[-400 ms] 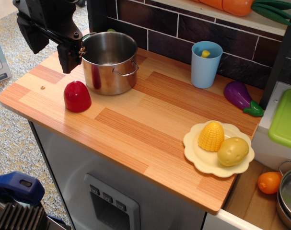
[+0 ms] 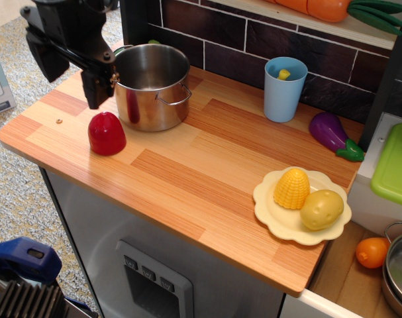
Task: Put sweet potato in pot
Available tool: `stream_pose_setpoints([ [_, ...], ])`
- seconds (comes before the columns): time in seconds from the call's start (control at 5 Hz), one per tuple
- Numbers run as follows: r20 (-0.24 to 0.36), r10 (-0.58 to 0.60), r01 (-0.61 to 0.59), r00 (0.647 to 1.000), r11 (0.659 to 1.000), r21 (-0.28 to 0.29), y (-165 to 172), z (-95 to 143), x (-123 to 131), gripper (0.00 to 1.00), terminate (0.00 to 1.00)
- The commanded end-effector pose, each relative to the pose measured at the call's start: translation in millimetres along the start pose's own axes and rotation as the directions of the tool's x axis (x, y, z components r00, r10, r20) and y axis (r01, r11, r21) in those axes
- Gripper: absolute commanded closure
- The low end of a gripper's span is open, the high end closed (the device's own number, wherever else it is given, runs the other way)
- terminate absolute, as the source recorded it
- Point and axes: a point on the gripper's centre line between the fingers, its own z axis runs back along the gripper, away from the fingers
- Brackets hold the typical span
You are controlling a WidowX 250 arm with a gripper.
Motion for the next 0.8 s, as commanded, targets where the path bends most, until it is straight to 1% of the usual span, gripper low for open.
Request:
stream_pose_setpoints([
  [0.0, 0.038, 0.005, -0.004, 0.999, 1.0, -0.023, 2, -17, 7, 0.0, 0.0],
  [0.4, 0.048, 0.009, -0.005, 0.999, 0.997, -0.078, 1, -45, 13, 0.0, 0.0],
  [0.6, 0.065, 0.007, -0.001, 0.998, 0.996, -0.091, 2, -57, 17, 0.0, 0.0],
])
